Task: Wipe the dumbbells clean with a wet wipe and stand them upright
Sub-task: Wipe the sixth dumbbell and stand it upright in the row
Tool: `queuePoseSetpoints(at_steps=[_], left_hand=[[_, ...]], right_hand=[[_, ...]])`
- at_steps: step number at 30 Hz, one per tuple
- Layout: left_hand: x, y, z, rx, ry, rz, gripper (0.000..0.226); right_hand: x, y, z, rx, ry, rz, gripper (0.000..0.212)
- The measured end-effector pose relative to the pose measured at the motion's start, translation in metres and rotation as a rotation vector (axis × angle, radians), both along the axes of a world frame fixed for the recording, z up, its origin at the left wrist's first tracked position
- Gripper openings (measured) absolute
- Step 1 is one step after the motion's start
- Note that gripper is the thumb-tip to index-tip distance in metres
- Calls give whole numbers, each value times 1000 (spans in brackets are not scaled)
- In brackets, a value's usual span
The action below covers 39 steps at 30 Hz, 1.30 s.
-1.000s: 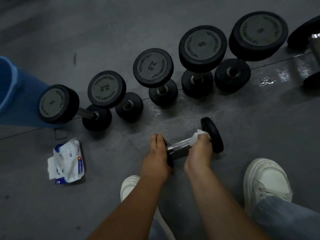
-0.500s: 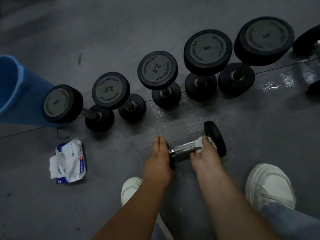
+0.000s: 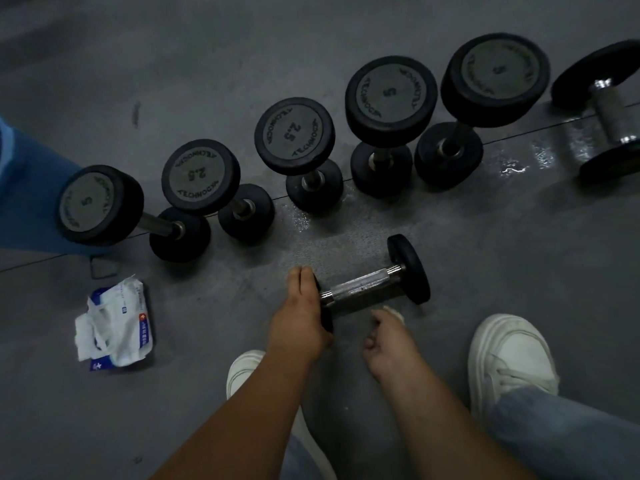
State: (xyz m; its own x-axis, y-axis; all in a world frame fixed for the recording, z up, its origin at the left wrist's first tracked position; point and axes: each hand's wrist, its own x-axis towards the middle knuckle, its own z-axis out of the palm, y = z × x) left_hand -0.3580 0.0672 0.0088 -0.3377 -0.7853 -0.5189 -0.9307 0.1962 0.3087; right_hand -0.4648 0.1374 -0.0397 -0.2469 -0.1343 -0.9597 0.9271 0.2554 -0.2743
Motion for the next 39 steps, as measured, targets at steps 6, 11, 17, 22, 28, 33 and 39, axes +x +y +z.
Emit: queuePoseSetpoints(at_steps=[6, 11, 17, 22, 28, 33, 39], left_hand=[[-1, -2, -3, 8, 6, 0, 104], [1, 1, -4, 6, 4, 6, 105], [1, 0, -5, 0, 7, 5, 106], [1, -1, -5, 0, -11, -3, 108], [0, -1, -5, -2, -3, 1, 105], [1, 0, -5, -16, -1, 1, 109], [3, 0, -10, -35, 44, -3, 93]], right_hand=[[-15, -25, 14, -100, 10, -325, 28], [-10, -11, 0, 83, 68, -108, 13], [-21, -18, 8, 3, -33, -170, 12], [-19, -32, 32, -150, -13, -417, 16], [-3, -28, 35, -143, 100, -378, 17], [-22, -50, 22, -53, -32, -229, 42], [-31, -57, 27, -74, -37, -151, 17]])
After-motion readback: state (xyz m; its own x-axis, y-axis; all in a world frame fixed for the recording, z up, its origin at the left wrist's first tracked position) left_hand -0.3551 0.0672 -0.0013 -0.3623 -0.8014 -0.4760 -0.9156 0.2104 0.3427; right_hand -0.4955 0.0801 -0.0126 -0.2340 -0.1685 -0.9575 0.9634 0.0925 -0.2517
